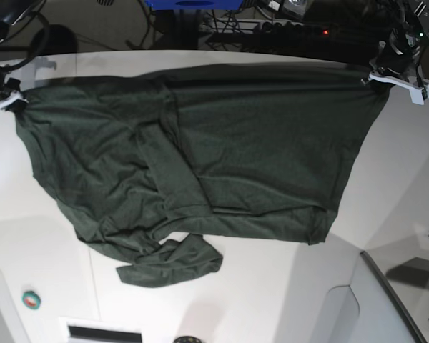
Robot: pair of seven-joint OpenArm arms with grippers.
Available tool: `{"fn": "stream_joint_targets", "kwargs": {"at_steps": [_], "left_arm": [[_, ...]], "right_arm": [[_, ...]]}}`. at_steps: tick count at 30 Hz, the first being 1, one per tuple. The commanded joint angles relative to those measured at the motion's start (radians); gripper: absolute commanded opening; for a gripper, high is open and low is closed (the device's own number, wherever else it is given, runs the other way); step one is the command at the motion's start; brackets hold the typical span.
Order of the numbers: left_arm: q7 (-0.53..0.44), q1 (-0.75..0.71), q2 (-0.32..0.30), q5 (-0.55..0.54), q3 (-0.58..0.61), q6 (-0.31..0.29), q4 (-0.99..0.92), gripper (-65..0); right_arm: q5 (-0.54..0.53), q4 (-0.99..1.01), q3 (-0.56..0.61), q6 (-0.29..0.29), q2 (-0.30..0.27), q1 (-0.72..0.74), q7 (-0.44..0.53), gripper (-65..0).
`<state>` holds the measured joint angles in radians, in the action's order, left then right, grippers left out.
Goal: Layout the t-shirt on the table in an organized manner, then fold the t-shirt properly
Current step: 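Pull the held shirt edge with both grippers to spread it flat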
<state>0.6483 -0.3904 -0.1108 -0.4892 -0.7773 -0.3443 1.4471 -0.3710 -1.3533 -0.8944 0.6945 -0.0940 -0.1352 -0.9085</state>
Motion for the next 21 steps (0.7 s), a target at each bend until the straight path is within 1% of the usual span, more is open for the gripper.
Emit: {"fn": "stream_joint_targets", "kwargs": {"at_steps": [1, 5, 8, 9, 10, 14, 15, 16, 19, 21], "left_arm": [[-0.017, 0.000, -0.013, -0.007, -0.003, 0.001, 0.014, -65.0], [-0.017, -0.011, -0.011, -0.009, -0.001, 0.001, 0.014, -65.0], [-0.017, -0.017, -0.010, -0.013, -0.001, 0.001, 0.017, -65.0], [-0.017, -0.017, -0.008, -0.013, -0.001, 0.001, 0.016, -65.0], [-0.017, -0.017, -0.002, -0.012, -0.001, 0.001, 0.016, -65.0], [-0.017, -0.018, 0.010, -0.007, 0.000, 0.001, 0.020, -65.0], [-0.017, -0.018, 0.012, -0.007, 0.000, 0.001, 0.020, -65.0], [-0.017, -0.018, 0.016, -0.007, 0.009, 0.001, 0.020, -65.0], [-0.017, -0.018, 0.021, -0.007, 0.028, 0.001, 0.022, -65.0], [-0.017, -0.018, 0.023, -0.007, 0.028, 0.001, 0.020, -65.0]], "right_arm": [[-0.012, -0.008, -0.004, 0.004, -0.016, 0.007, 0.018, -64.4], [0.031, 0.038, -0.002, 0.004, -0.016, 0.019, 0.019, -64.4], [0.034, 0.073, -0.002, 0.004, -0.014, 0.029, 0.019, -63.6], [0.034, 0.088, -0.002, 0.004, -0.017, 0.032, 0.019, -61.2], [0.034, 0.097, -0.002, 0.004, -0.019, 0.032, 0.019, -57.3], [0.033, 0.091, -0.002, 0.004, -0.016, 0.024, 0.012, -35.4], [0.031, 0.091, -0.009, 0.004, -0.016, 0.022, 0.012, -31.8], [0.031, 0.091, -0.010, 0.004, -0.014, 0.015, 0.012, -30.3], [0.028, 0.081, -0.012, 0.004, -0.014, -0.022, 0.012, -30.0], [0.028, 0.064, -0.009, 0.004, 0.009, -0.048, 0.012, -29.9]]}}
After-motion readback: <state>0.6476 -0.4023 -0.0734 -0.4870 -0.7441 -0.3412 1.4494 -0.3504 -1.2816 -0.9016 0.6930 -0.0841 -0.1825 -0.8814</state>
